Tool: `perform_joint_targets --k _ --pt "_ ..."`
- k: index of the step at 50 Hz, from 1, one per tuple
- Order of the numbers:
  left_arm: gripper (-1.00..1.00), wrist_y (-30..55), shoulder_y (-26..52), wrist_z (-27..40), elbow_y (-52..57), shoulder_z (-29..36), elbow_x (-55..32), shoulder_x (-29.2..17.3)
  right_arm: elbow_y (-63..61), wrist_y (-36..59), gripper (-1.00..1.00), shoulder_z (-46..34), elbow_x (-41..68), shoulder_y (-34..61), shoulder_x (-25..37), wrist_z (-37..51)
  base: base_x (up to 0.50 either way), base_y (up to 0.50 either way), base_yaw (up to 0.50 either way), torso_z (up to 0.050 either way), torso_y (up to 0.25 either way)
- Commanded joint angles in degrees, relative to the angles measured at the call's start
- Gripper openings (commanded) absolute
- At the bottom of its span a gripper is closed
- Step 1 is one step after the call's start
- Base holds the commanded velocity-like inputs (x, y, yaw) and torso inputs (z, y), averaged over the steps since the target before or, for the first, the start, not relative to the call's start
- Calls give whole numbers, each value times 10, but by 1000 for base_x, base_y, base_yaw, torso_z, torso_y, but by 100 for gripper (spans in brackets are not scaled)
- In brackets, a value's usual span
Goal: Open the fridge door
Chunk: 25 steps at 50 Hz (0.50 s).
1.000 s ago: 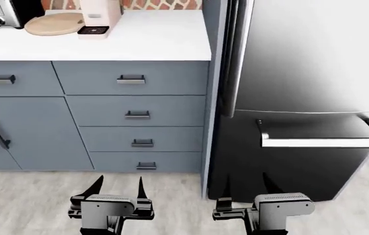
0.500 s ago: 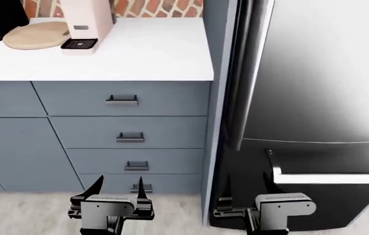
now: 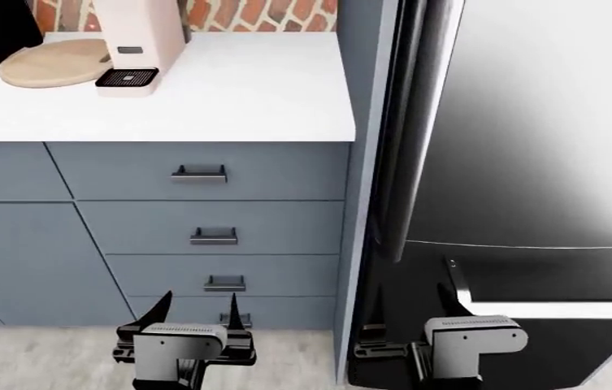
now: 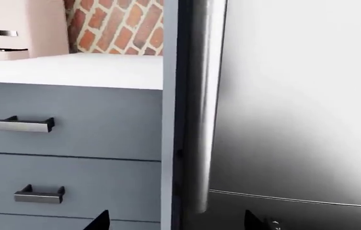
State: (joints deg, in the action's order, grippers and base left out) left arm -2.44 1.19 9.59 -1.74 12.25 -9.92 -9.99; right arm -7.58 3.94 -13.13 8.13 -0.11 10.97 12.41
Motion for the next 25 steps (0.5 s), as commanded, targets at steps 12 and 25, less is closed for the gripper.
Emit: perform_joint_targets --k 12,25 --pt "100 12 -10 5 32 3 -16 -12 -341 462 100 39 104 90 37 75 0 0 0 0 0" --pt "100 16 -13 8 49 5 -21 -19 -350 760 100 179 245 294 -26 80 0 0 0 0 0"
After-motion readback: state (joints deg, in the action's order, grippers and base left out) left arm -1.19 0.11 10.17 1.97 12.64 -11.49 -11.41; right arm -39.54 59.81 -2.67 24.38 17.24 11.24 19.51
